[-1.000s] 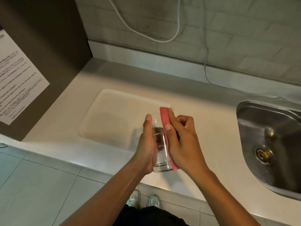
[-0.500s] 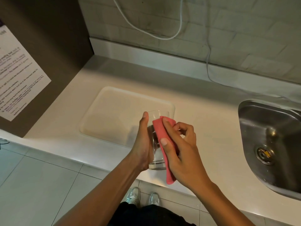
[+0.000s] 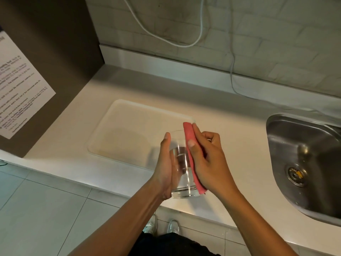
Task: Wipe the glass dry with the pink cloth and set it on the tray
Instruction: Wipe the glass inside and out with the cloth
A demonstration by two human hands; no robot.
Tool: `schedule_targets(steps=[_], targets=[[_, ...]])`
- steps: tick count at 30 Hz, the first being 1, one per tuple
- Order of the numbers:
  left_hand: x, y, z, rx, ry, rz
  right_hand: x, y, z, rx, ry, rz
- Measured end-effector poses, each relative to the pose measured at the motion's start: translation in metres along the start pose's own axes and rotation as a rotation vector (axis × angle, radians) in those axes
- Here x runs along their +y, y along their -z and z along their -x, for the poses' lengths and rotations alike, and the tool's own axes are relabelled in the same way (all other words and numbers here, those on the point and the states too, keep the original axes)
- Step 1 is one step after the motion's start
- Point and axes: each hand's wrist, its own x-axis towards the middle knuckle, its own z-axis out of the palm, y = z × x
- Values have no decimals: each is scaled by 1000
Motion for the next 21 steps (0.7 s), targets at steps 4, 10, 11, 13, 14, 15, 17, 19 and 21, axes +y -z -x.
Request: schedule_targets(steps=[4, 10, 11, 13, 14, 15, 17, 19, 21], targets=[[12, 7, -6, 32, -51, 38, -2, -9, 25, -32, 206, 116], [8, 2, -4, -24, 22, -3, 4, -3, 8, -10, 29, 22], [8, -1, -4, -48, 19, 3, 0, -4, 2, 11, 17, 36], [13, 0, -5, -49, -7, 25, -7, -9, 6, 17, 93, 110], [17, 2, -5, -22, -21, 30, -6, -11, 16, -3, 155, 161], [20, 6, -6, 4, -32, 32, -3, -12, 29, -32, 208, 201], [20, 12, -8, 28, -42, 28, 4, -10, 46, -87, 229, 191], [14, 12, -7, 45, -23, 26, 6, -6, 38, -92, 137, 122], [7, 7, -5, 24, 25, 68, 1, -9, 20, -56, 20, 93]])
